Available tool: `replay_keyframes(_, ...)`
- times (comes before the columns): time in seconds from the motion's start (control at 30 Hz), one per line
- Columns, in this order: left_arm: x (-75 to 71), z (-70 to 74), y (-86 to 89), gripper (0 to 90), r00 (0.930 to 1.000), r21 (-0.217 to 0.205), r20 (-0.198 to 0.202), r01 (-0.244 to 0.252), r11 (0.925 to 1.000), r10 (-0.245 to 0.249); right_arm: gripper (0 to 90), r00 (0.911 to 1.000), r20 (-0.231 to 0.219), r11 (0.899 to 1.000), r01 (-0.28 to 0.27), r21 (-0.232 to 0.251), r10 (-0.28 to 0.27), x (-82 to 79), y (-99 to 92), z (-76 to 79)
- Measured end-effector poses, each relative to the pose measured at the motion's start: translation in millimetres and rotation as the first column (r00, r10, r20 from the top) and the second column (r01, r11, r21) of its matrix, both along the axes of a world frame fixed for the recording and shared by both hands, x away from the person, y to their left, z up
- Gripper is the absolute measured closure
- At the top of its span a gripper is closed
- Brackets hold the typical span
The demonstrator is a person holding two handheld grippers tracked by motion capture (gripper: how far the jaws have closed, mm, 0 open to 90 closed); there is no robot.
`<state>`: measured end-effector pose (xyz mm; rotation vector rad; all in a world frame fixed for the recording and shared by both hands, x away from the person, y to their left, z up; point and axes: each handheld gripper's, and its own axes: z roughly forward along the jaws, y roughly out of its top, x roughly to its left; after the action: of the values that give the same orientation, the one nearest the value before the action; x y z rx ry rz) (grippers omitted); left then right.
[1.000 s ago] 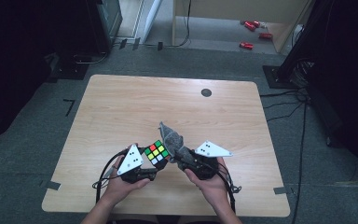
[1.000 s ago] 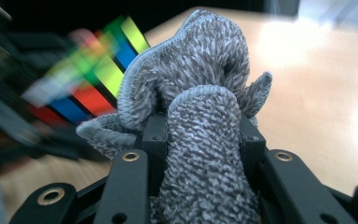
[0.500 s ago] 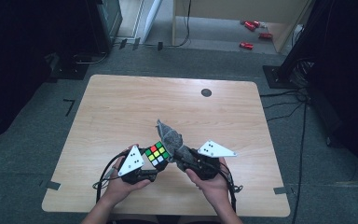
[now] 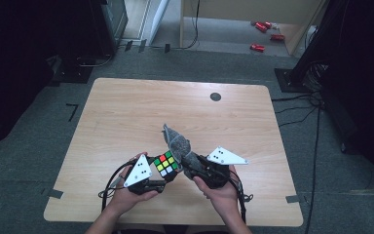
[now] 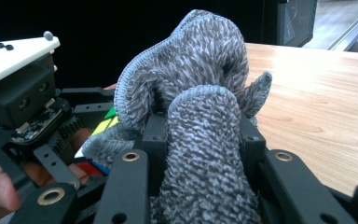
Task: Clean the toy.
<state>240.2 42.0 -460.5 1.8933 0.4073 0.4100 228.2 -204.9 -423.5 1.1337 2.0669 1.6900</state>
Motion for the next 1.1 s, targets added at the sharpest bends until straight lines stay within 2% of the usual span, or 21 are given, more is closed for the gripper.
replay_keyframes(0.07,-0.2,0.8,1.0,34.2,1.0000,0.001,0.006,0.000,1.0000,0.000,65.6,0.9994,-0.035,1.000,0.006,0.004,-0.006,4.2,-1.0,-8.4)
replay_keyframes(0.13,0.3,2.3,3.2,34.2,1.0000,-0.018,-0.002,-0.001,0.9998,0.001,65.6,0.9959,-0.089,1.000,0.012,-0.027,-0.014,9.3,-1.8,-17.9)
replay_keyframes(0.17,0.6,2.7,3.8,34.2,1.0000,-0.025,-0.007,0.000,0.9997,0.000,65.6,0.9948,-0.101,0.999,0.014,-0.039,-0.018,10.0,-2.0,-20.1)
replay_keyframes(0.23,1.7,2.4,3.7,34.2,0.9999,-0.023,-0.013,0.001,0.9997,-0.002,65.6,0.9965,-0.081,0.999,0.016,-0.036,-0.019,7.3,-2.6,-16.2)
replay_keyframes(0.33,1.9,-0.8,0.8,34.2,0.9998,0.003,-0.021,-0.005,1.0000,0.005,65.5,0.9999,-0.016,1.000,-0.002,0.004,0.002,0.6,-1.8,-1.4)
replay_keyframes(0.4,1.5,0.1,1.3,34.2,0.9998,-0.002,-0.021,-0.003,1.0000,0.003,65.5,1.0000,0.003,1.000,-0.001,-0.005,0.001,-2.6,1.0,2.3)
replay_keyframes(0.47,1.1,1.6,2.5,34.2,0.9999,0.003,-0.011,-0.003,1.0000,0.003,65.5,0.9999,-0.015,1.000,-0.003,0.003,0.003,-0.2,0.1,-1.8)
replay_keyframes(0.53,1.5,2.9,4.5,34.2,0.9999,-0.006,-0.012,-0.004,1.0000,0.004,65.5,0.9979,-0.065,1.000,-0.002,-0.016,0.001,5.4,-1.0,-11.6)
replay_keyframes(0.6,2.9,2.7,5.7,34.2,0.9998,-0.005,-0.022,-0.001,1.0000,0.000,65.4,0.9952,-0.097,1.000,-0.008,-0.026,0.005,8.9,-1.7,-18.9)
replay_keyframes(0.67,4.2,1.3,5.6,34.2,0.9992,-0.003,-0.039,0.011,0.9999,-0.011,65.4,0.9956,-0.093,1.000,-0.013,-0.020,0.011,8.3,-2.4,-15.7)
replay_keyframes(0.77,3.1,-1.7,1.3,34.2,0.9991,0.028,-0.038,0.022,0.9994,-0.021,65.3,0.9988,-0.032,0.999,-0.037,0.028,0.038,2.2,-2.6,-1.7)
replay_keyframes(0.83,2.4,-1.5,0.1,34.2,0.9993,0.028,-0.035,0.017,0.9995,-0.016,65.3,0.9993,-0.012,0.999,-0.035,0.018,0.035,-0.2,-1.2,2.1)
replay_keyframes(0.87,2.1,-0.9,0.5,34.2,0.9995,0.033,-0.029,0.012,0.9994,-0.011,65.3,0.9994,-0.013,0.999,-0.031,0.023,0.032,0.4,-1.3,0.2)
replay_keyframes(0.9,2.1,-0.3,1.3,34.2,0.9996,0.035,-0.026,0.012,0.9993,-0.011,65.3,0.9991,-0.036,0.999,-0.022,0.029,0.023,1.9,-1.6,-4.6)
replay_keyframes(1.0,2.9,0.8,4.4,34.1,0.9996,0.031,-0.027,0.005,0.9995,-0.004,65.3,0.9966,-0.082,1.000,0.003,-0.015,-0.004,5.8,0.7,-17.7)
replay_keyframes(1.1,4.2,0.7,5.7,34.2,0.9990,0.007,-0.043,0.013,0.9999,-0.012,65.2,0.9964,-0.085,1.000,-0.004,-0.020,0.002,6.1,0.3,-16.3)
